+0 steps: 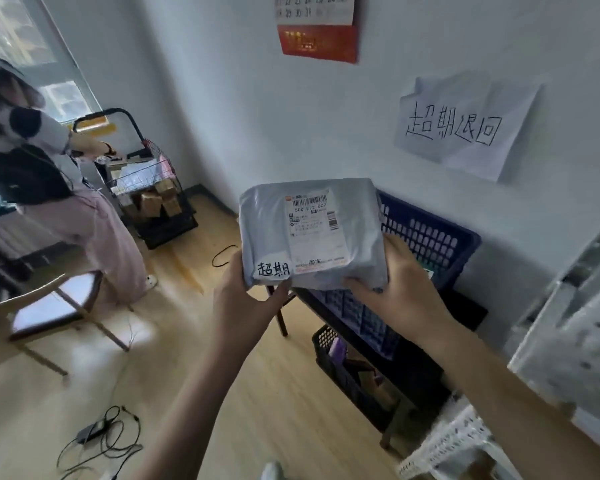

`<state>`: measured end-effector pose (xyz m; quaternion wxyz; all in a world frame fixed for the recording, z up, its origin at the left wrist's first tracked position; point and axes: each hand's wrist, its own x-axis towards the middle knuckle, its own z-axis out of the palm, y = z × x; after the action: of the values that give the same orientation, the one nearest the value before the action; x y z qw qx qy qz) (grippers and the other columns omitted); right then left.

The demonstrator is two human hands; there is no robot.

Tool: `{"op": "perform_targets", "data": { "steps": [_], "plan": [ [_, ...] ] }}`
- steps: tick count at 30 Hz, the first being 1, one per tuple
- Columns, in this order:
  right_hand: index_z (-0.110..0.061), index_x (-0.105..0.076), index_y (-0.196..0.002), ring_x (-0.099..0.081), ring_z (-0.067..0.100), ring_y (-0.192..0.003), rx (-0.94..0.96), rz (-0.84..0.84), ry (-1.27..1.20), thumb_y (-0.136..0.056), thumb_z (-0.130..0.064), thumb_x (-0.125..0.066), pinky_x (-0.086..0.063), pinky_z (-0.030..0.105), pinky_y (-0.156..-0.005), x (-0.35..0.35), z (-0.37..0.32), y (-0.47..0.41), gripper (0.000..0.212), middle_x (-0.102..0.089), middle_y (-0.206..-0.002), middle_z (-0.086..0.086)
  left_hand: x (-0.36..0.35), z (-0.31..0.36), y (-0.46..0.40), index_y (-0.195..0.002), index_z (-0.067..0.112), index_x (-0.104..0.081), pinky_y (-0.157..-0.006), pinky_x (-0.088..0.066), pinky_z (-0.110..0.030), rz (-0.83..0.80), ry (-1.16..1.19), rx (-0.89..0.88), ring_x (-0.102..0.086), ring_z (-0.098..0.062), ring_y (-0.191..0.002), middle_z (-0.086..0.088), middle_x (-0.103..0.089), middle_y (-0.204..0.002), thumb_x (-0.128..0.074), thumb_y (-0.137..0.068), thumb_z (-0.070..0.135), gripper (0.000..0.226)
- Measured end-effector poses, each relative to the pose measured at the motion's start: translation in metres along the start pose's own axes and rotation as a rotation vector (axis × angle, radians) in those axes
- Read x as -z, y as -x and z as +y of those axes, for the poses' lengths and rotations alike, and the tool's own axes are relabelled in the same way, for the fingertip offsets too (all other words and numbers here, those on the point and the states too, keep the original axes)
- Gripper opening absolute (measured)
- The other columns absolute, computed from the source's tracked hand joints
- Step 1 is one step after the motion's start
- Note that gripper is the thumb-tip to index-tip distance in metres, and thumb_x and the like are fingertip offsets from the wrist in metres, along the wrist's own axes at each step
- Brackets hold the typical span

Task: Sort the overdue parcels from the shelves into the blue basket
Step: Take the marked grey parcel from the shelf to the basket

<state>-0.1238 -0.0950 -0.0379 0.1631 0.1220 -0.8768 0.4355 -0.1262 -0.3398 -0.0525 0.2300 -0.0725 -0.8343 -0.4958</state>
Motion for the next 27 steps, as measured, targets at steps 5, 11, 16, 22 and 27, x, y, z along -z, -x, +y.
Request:
{"op": "perform_targets", "data": {
  "steps": [5, 11, 16, 22, 27],
  "plan": [
    [-0.018, -0.052, -0.136, -0.057, 0.005, -0.106, -0.162, 0.144, 0.073, -0.083, -0.034, -0.08, -0.05, 0.022, -0.09, -0.037, 0.037, -0.081, 0.062, -0.052, -0.125, -0.006, -0.042, -0.052, -0.121, -0.121, 0.01, -0.057, -0.066, -0.046, -0.007, -0.222, 0.09, -0.025, -0.061, 0.011, -0.089, 0.01, -0.065, -0.101, -0.085, -0.079, 0.01, 0.05],
    [-0.018, -0.051, -0.137, -0.058, 0.009, -0.106, -0.383, 0.27, 0.147, -0.085, -0.03, -0.08, -0.051, 0.025, -0.09, -0.057, 0.097, -0.134, 0.062, -0.052, -0.127, -0.004, -0.123, -0.107, -0.226, -0.121, 0.02, -0.055, -0.065, -0.048, -0.008, -0.504, 0.088, -0.062, -0.061, 0.01, -0.091, 0.017, -0.064, -0.102, -0.086, -0.078, 0.028, 0.053],
    [-0.017, -0.047, -0.143, -0.057, 0.009, -0.105, -0.527, 0.325, 0.184, -0.086, -0.033, -0.078, -0.046, 0.015, -0.087, -0.07, 0.152, -0.159, 0.066, -0.049, -0.129, -0.006, -0.191, -0.139, -0.271, -0.12, 0.027, -0.052, -0.066, -0.05, -0.01, -0.673, 0.101, -0.054, -0.062, 0.01, -0.092, 0.018, -0.065, -0.102, -0.085, -0.08, 0.03, 0.052],
    [-0.01, -0.046, -0.143, -0.051, 0.007, -0.108, -0.647, 0.312, 0.215, -0.088, -0.029, -0.077, -0.046, 0.017, -0.092, -0.099, 0.209, -0.176, 0.065, -0.048, -0.128, -0.003, -0.244, -0.185, -0.306, -0.12, 0.025, -0.051, -0.062, -0.052, -0.013, -0.816, 0.046, 0.016, -0.062, 0.009, -0.091, 0.016, -0.065, -0.103, -0.089, -0.075, 0.029, 0.059],
    [-0.011, -0.042, -0.146, -0.051, 0.005, -0.109, -0.804, 0.299, 0.182, -0.092, -0.029, -0.074, -0.043, 0.016, -0.092, -0.134, 0.23, -0.177, 0.065, -0.045, -0.136, -0.003, -0.268, -0.218, -0.328, -0.117, 0.027, -0.05, -0.066, -0.055, -0.024, -0.986, -0.02, 0.022, -0.064, -0.002, -0.089, 0.012, -0.065, -0.103, -0.091, -0.072, 0.029, 0.06]
  ]
}}
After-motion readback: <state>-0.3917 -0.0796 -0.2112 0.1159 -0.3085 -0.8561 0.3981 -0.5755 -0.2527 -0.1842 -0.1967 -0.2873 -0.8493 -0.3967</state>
